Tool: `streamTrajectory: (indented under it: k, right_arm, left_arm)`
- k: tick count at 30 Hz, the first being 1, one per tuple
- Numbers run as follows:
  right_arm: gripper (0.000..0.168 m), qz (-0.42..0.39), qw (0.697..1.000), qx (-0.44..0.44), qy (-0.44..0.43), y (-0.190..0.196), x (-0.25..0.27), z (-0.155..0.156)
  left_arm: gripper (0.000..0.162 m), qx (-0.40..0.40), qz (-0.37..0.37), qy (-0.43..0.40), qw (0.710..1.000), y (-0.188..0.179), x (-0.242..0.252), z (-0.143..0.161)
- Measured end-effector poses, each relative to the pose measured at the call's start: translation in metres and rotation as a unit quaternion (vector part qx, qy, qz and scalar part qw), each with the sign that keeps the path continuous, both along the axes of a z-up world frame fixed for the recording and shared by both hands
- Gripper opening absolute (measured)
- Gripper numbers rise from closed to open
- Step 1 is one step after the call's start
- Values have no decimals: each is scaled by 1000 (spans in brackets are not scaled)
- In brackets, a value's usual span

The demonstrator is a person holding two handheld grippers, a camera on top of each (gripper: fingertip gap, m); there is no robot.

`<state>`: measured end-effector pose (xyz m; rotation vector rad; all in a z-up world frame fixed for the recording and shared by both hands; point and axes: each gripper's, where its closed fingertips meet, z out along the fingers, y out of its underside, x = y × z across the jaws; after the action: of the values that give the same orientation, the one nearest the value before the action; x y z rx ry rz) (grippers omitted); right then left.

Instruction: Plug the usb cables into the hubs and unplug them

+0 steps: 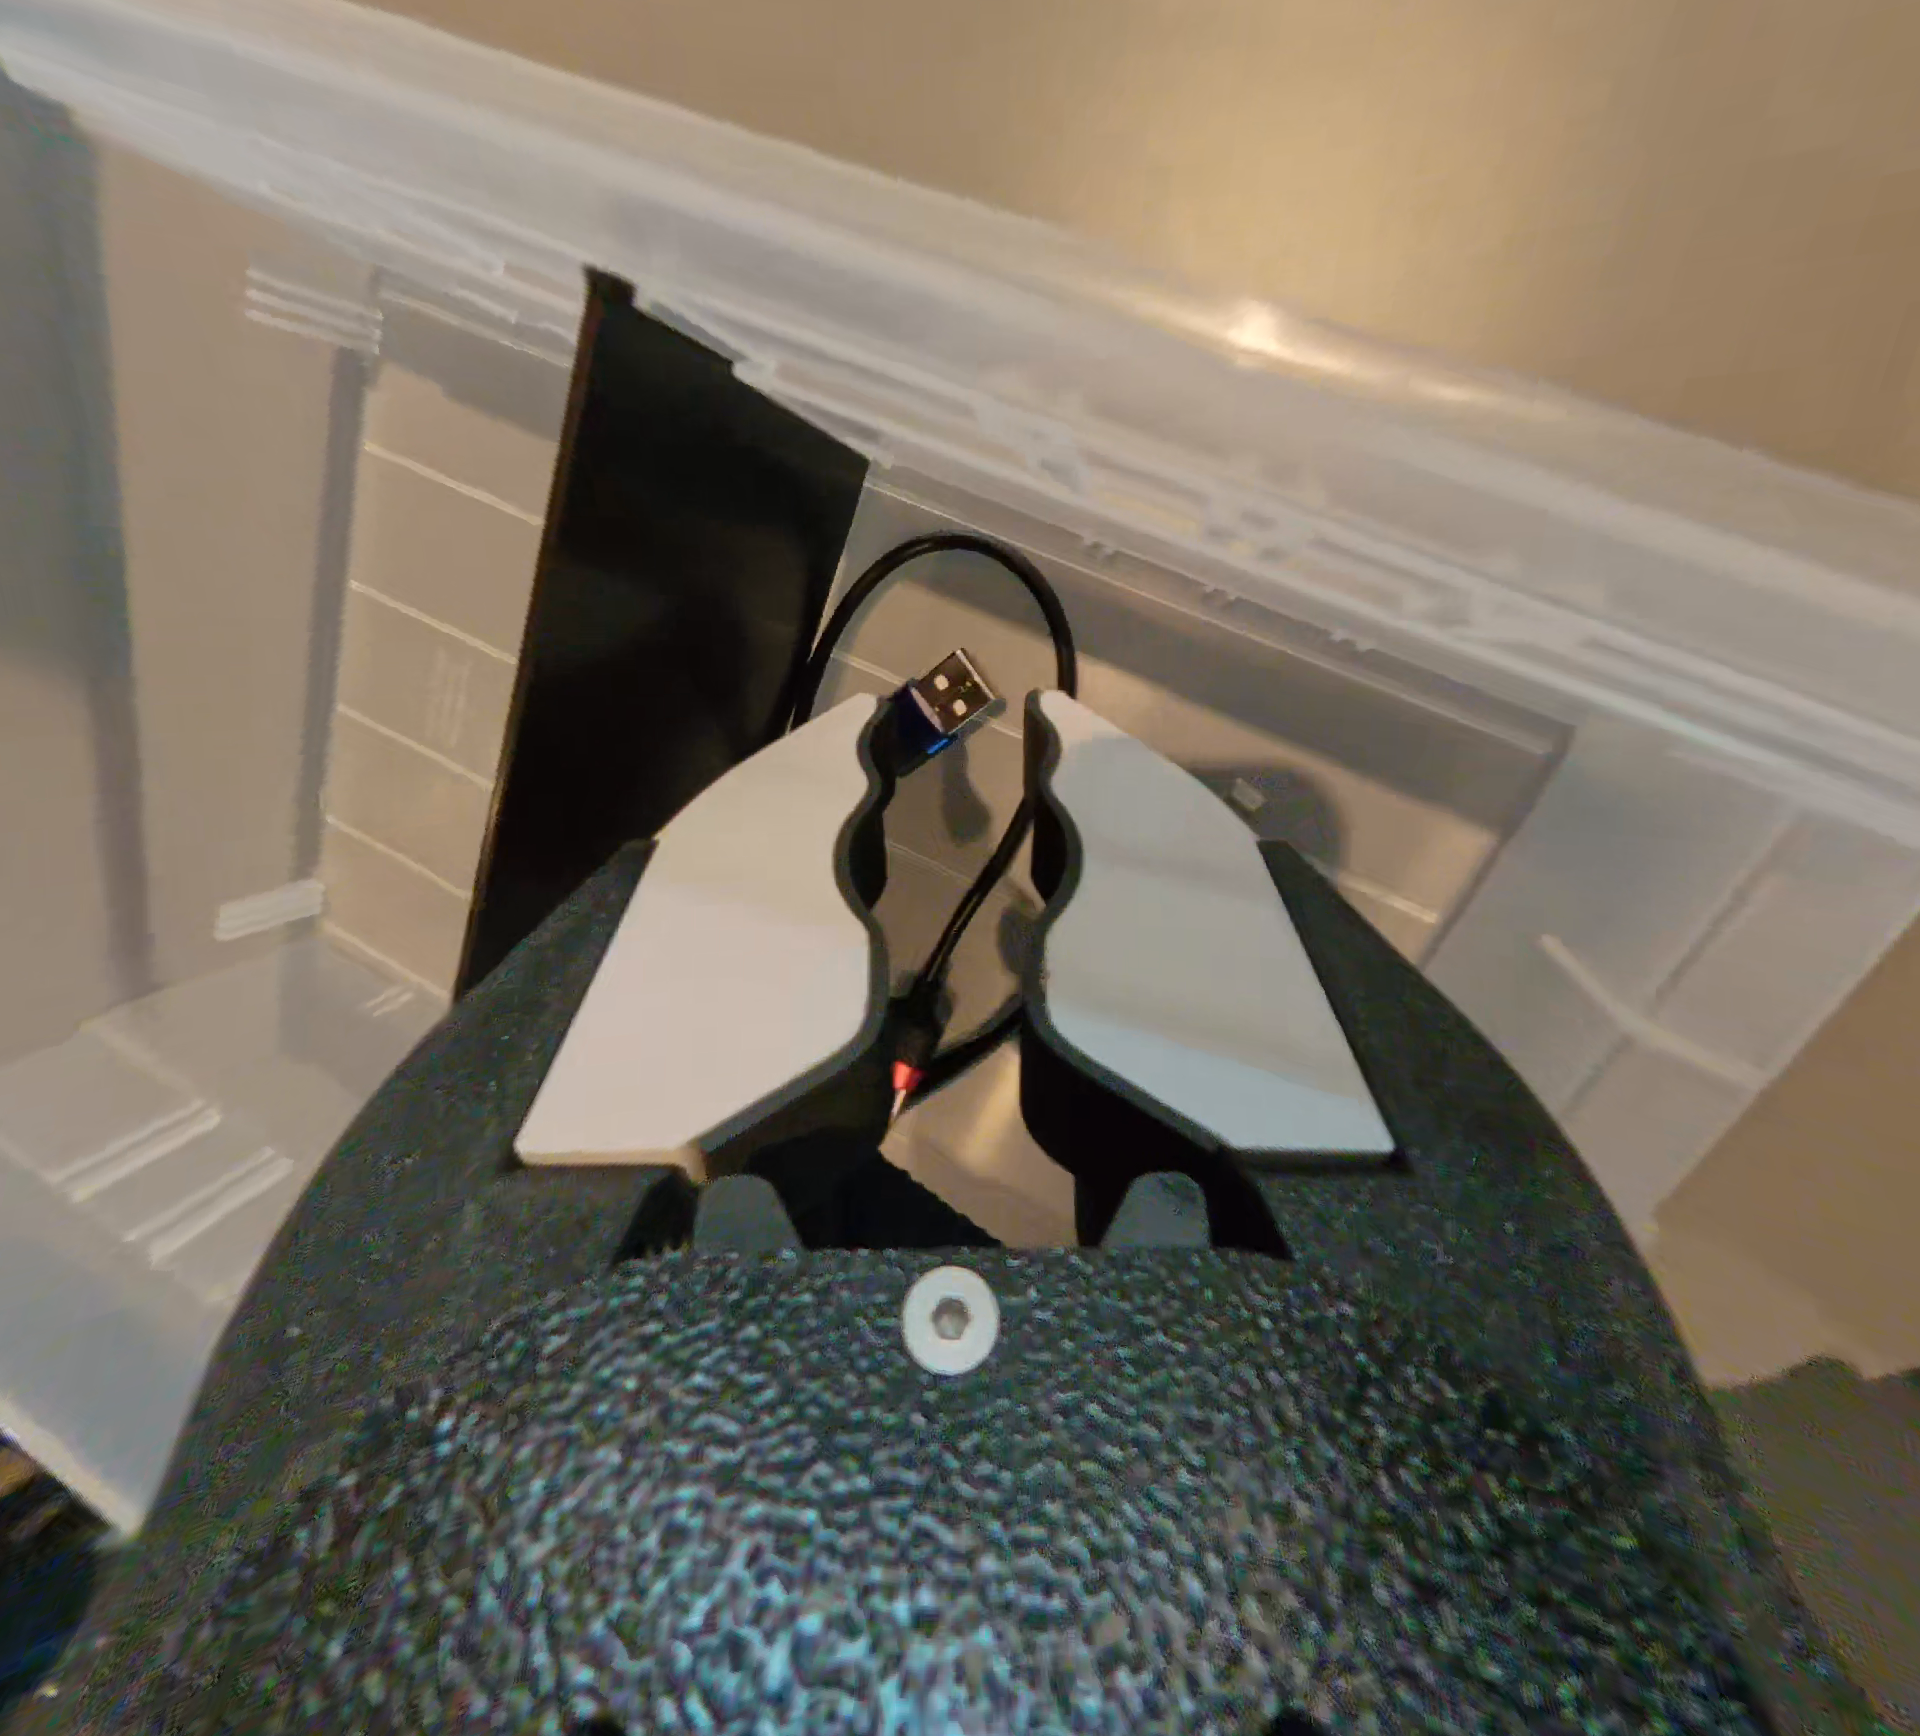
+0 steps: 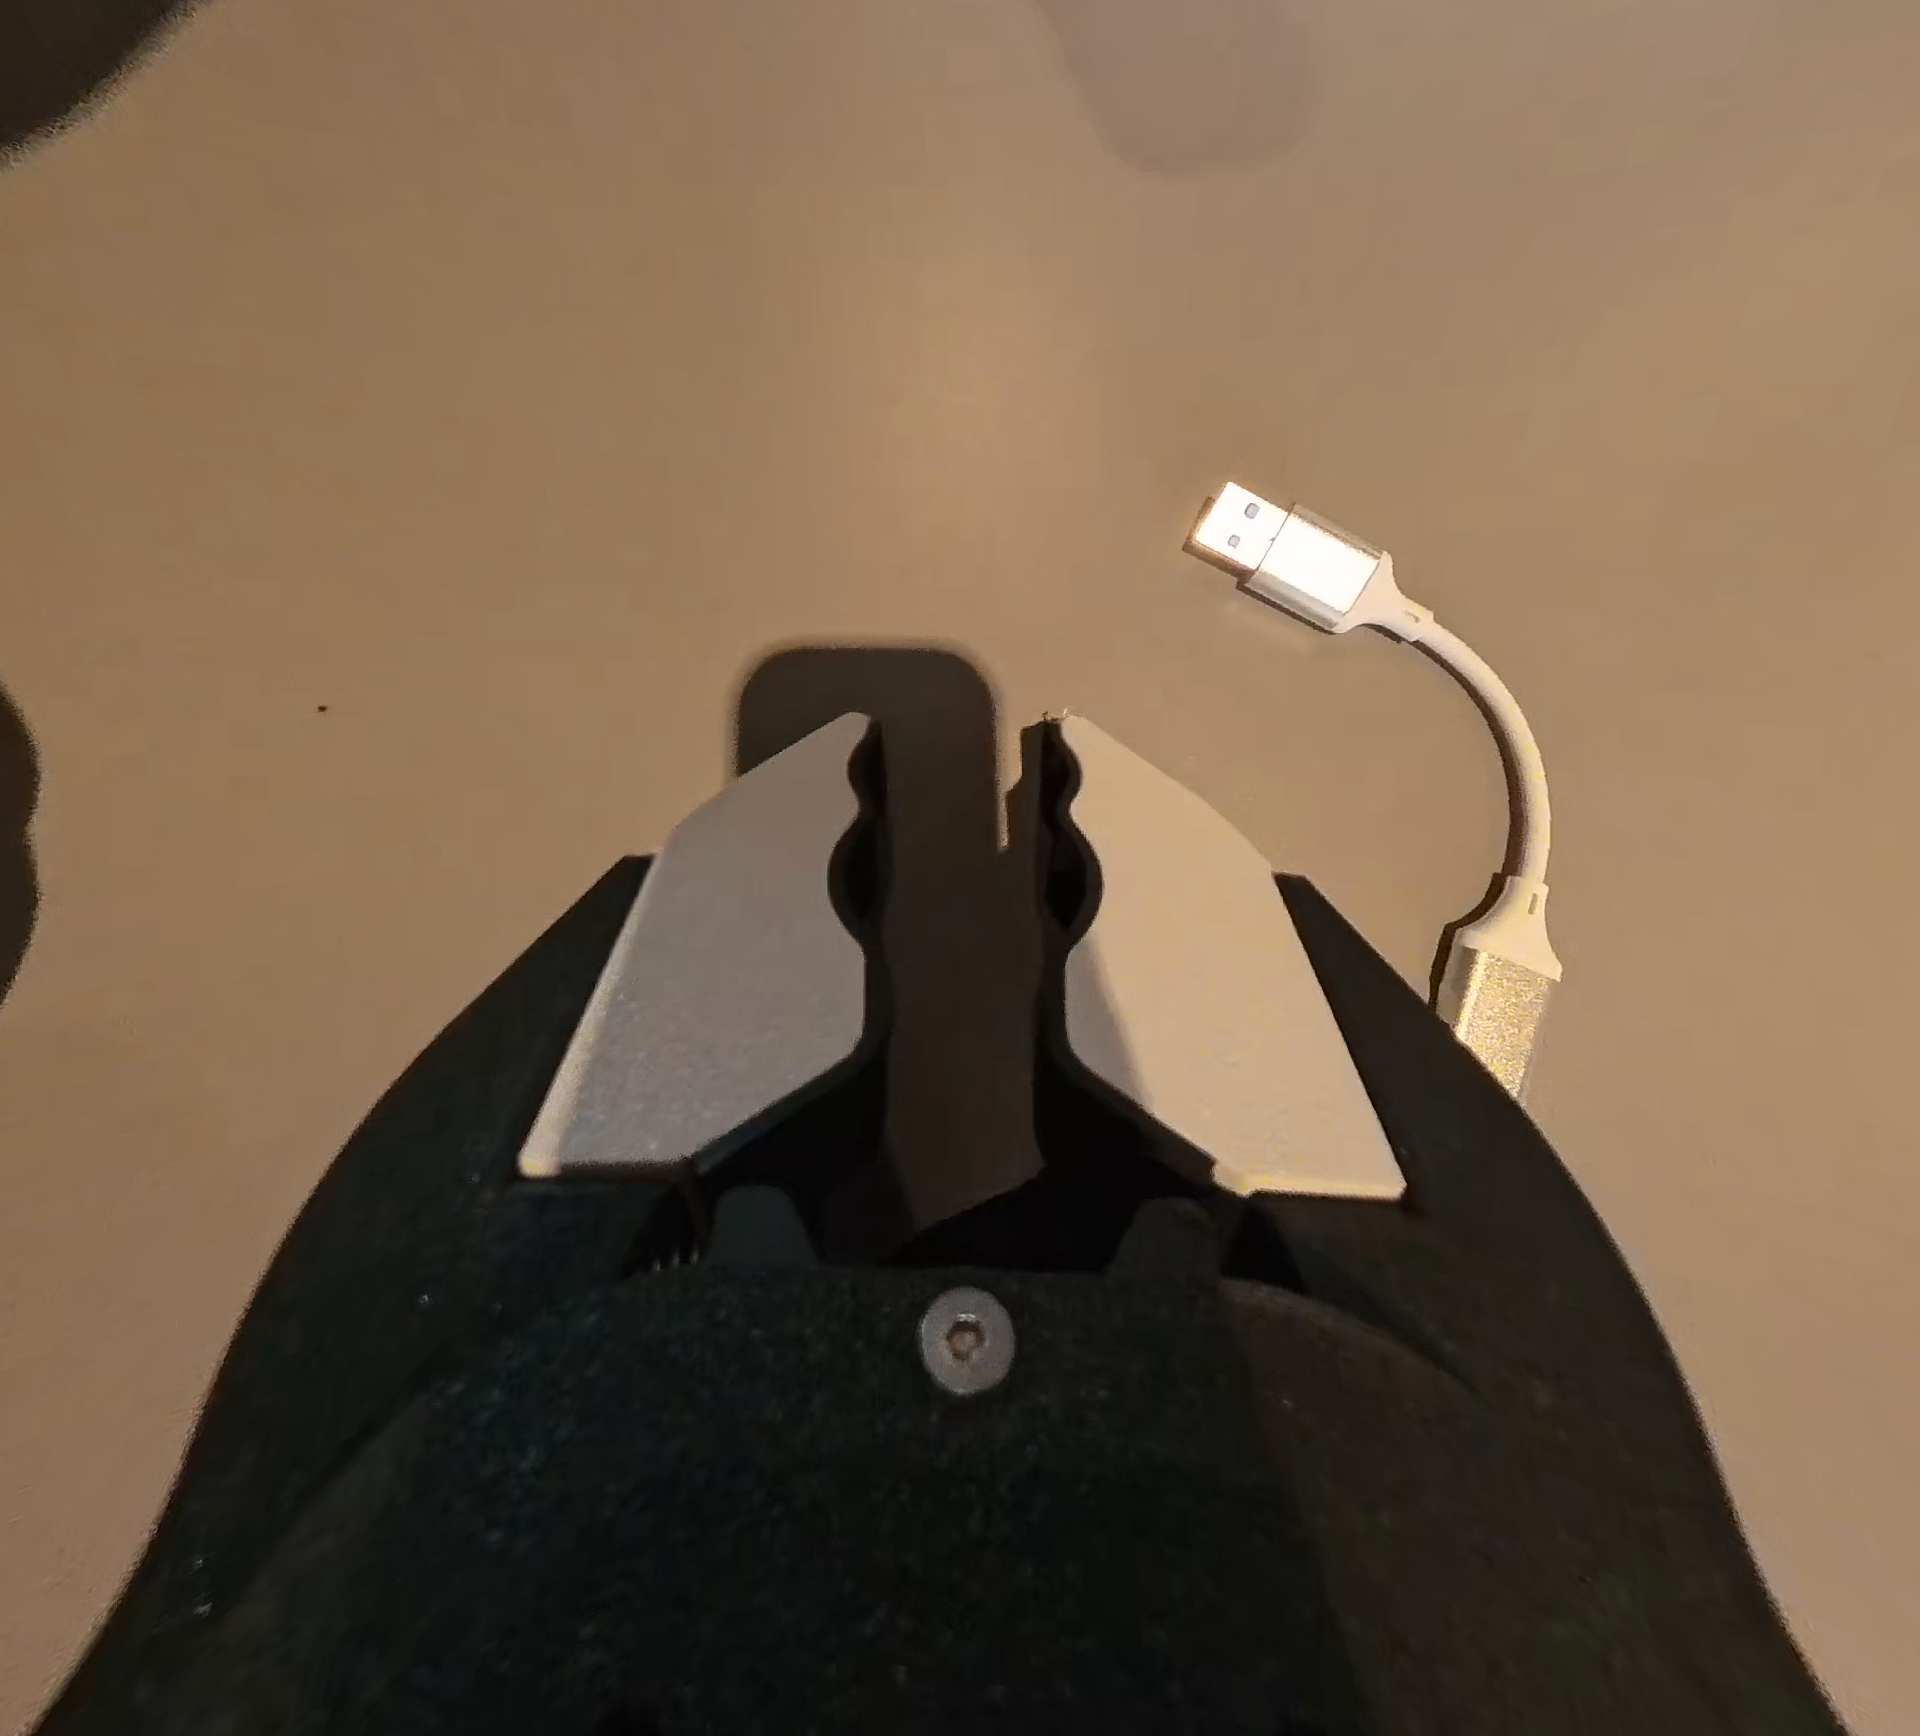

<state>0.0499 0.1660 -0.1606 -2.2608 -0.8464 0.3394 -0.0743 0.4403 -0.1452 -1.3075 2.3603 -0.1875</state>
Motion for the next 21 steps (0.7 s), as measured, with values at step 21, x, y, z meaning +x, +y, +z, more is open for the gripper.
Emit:
streamTrajectory:
  k: [21]
  right_arm:
    - [27,28,999,-2,16,-5,-3,1]
  left_arm:
    - [17,157,-292,163,929,16,-1,-12]
